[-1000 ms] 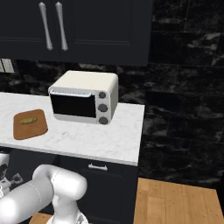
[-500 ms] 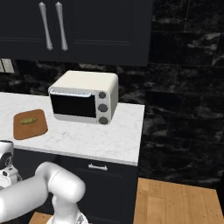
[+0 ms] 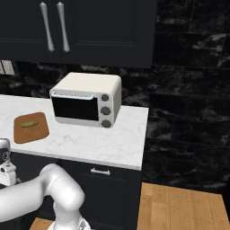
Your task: Place the appropriate cutting tool for cutting the potato skin on the cutting board.
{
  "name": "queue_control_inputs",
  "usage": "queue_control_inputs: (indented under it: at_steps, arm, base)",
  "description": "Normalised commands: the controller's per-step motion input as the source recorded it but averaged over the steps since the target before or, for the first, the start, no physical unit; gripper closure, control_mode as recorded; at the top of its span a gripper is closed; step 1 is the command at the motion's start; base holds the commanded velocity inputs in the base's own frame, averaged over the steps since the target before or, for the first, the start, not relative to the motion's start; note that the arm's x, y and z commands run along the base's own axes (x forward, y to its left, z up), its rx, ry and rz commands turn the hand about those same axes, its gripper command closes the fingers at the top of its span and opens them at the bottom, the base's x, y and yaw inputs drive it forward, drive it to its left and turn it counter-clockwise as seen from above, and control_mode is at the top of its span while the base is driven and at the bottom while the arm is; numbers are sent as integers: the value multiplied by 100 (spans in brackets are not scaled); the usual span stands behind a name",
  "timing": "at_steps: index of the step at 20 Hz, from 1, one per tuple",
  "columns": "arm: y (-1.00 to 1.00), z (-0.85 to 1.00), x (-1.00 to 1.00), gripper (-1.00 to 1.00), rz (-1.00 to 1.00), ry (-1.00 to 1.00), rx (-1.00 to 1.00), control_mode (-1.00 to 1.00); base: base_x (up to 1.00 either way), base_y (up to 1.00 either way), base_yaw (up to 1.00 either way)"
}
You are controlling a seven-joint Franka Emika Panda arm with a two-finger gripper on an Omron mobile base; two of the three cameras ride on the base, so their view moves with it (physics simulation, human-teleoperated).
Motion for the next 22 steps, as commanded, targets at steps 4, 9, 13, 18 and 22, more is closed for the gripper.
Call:
queue_control_inputs:
  at_steps: [4,9,13,18,22]
  arm:
    - [10,-28,2,-100,-3,0,-11,-100]
    - [0,-23,-8,-100,-5,0,-6,-100]
    - [-5,-6,-46,-100,-4,-6,0,-100]
    - [-6,0,-33,-100,-4,-11,0,-100]
    - [-11,0,-1,-100,-1,-17,0,-100]
  base:
    - [0,0,0]
    - [0,0,0]
    - [0,0,0]
    - [0,0,0]
    - [0,0,0]
